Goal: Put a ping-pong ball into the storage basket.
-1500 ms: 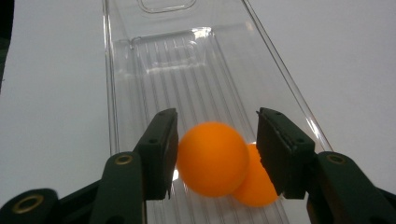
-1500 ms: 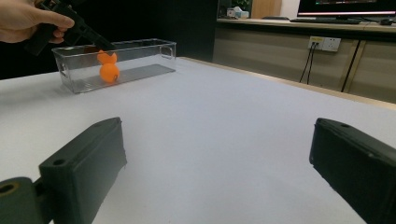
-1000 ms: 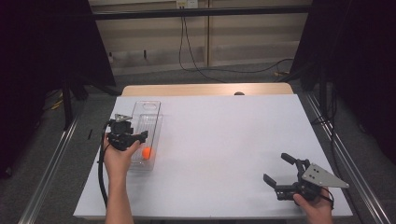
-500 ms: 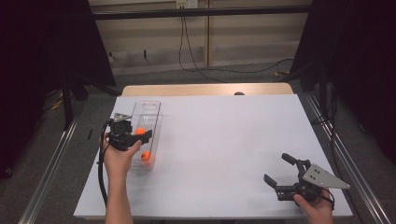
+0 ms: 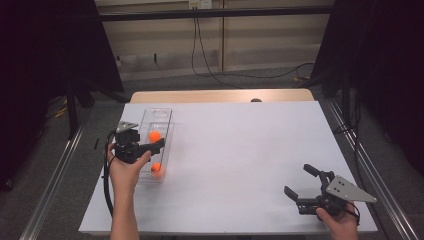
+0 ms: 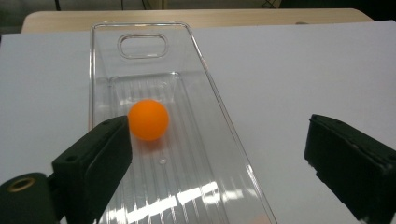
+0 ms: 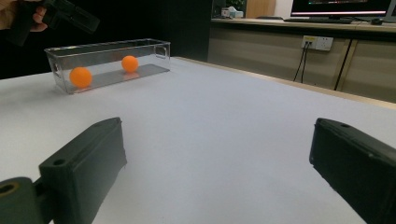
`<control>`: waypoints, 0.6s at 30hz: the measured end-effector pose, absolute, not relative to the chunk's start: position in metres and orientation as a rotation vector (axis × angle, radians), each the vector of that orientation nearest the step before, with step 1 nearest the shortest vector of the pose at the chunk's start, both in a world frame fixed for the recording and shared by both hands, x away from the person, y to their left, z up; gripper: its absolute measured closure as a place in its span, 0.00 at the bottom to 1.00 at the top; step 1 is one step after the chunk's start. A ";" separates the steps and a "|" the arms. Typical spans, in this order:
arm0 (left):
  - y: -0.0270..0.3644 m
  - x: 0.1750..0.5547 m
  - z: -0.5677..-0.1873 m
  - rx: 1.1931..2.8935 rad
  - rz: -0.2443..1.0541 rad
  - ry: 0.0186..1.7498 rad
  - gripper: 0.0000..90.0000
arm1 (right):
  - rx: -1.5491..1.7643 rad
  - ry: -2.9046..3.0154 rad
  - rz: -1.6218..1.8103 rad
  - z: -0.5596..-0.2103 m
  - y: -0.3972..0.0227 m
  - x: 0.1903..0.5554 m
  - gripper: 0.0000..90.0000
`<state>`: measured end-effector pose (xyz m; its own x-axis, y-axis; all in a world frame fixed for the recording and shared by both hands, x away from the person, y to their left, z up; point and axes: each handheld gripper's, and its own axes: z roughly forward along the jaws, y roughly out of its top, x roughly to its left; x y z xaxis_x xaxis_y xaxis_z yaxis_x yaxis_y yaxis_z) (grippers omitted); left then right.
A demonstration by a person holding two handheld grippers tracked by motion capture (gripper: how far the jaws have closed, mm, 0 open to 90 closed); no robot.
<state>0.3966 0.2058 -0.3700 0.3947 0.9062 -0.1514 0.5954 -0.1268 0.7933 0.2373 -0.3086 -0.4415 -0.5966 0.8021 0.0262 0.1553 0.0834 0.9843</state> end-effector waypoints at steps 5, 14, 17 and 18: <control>0.206 0.392 -0.370 1.820 0.510 1.243 0.04 | 0.936 1.830 1.552 -0.442 -0.308 0.237 0.03; 0.205 0.381 -0.378 1.817 0.520 1.156 0.03 | 0.936 1.830 1.553 -0.442 -0.308 0.237 0.04; 0.205 0.377 -0.381 1.811 0.483 1.115 0.03 | 0.936 1.830 1.555 -0.442 -0.307 0.237 0.04; 0.204 0.376 -0.382 1.811 0.489 1.114 0.03 | 0.935 1.831 1.555 -0.442 -0.307 0.237 0.04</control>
<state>0.3756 0.2041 -0.3822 0.5105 0.8507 -0.1256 0.4835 -0.1632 0.8600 0.2371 -0.3074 -0.4416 -0.6020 0.7981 0.0240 0.1530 0.0858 0.9845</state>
